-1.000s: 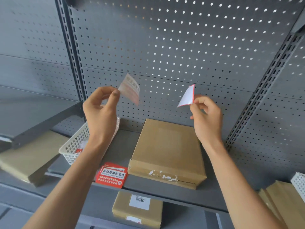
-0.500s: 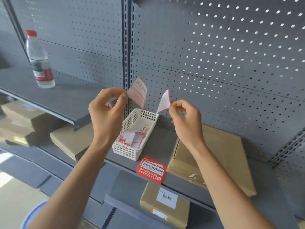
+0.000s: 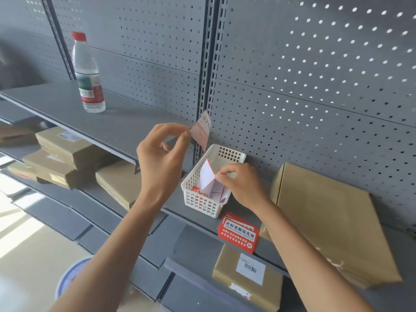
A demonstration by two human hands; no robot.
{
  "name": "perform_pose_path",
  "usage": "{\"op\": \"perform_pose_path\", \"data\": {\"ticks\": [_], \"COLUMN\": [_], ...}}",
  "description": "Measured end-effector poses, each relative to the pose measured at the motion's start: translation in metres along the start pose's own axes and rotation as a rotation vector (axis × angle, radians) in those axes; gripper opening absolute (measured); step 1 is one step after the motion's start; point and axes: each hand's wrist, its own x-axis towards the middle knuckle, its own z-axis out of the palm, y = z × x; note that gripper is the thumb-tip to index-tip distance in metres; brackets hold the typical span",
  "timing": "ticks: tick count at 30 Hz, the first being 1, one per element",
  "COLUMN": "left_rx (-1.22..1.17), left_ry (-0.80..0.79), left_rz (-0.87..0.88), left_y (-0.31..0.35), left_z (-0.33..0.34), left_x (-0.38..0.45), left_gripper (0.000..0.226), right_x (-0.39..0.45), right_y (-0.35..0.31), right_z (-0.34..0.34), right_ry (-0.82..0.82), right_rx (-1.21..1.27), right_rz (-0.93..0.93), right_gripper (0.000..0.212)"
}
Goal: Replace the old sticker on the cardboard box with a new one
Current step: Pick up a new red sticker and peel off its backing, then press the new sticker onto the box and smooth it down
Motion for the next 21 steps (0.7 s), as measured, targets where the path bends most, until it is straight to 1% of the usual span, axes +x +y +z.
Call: {"op": "perform_pose_path", "data": {"ticks": [3, 6, 10, 12, 15, 17, 19, 21], "left_rx": [0.007, -0.015, -0.007, 0.016, 0.089, 0.163, 0.213, 0.236], "left_ry": [-0.037, -0.052, -0.074, -0.076, -0.069, -0.08, -0.095, -0.113], "left_rz": [0.002, -0.008, -0.004, 0.017, 0.084, 0.162, 0.254, 0.361], "left_y": [-0.006, -0.011, -0.014, -0.017, -0.018, -0.016, -0.013, -0.011], "left_z": [0.006, 0.01, 0.019, 0.024, 0.035, 0.046, 0.061, 0.077], "left_x": [-0.003, -0.001, -0.003, -0.006, -0.009, -0.011, -0.015, -0.021], "left_gripper": [0.011, 0.011, 0.012, 0.011, 0.009, 0.009, 0.008, 0.007], "right_x": [0.0, -0.002, -0.003, -0.007, -0.022, -0.032, -0.039, -0.043], "right_y": [0.014, 0.021, 0.028, 0.026, 0.014, 0.004, -0.004, -0.009], "right_z": [0.004, 0.001, -0.007, -0.015, -0.035, -0.049, -0.06, -0.069], "right_ry": [0.007, 0.063, 0.132, 0.203, 0.365, 0.456, 0.505, 0.538], "right_rx": [-0.087, -0.12, -0.062, 0.027, 0.225, 0.303, 0.357, 0.41], "right_rz": [0.077, 0.134, 0.171, 0.154, 0.086, 0.015, -0.04, -0.051], "right_gripper": [0.017, 0.018, 0.018, 0.017, 0.011, 0.007, 0.007, 0.009]}}
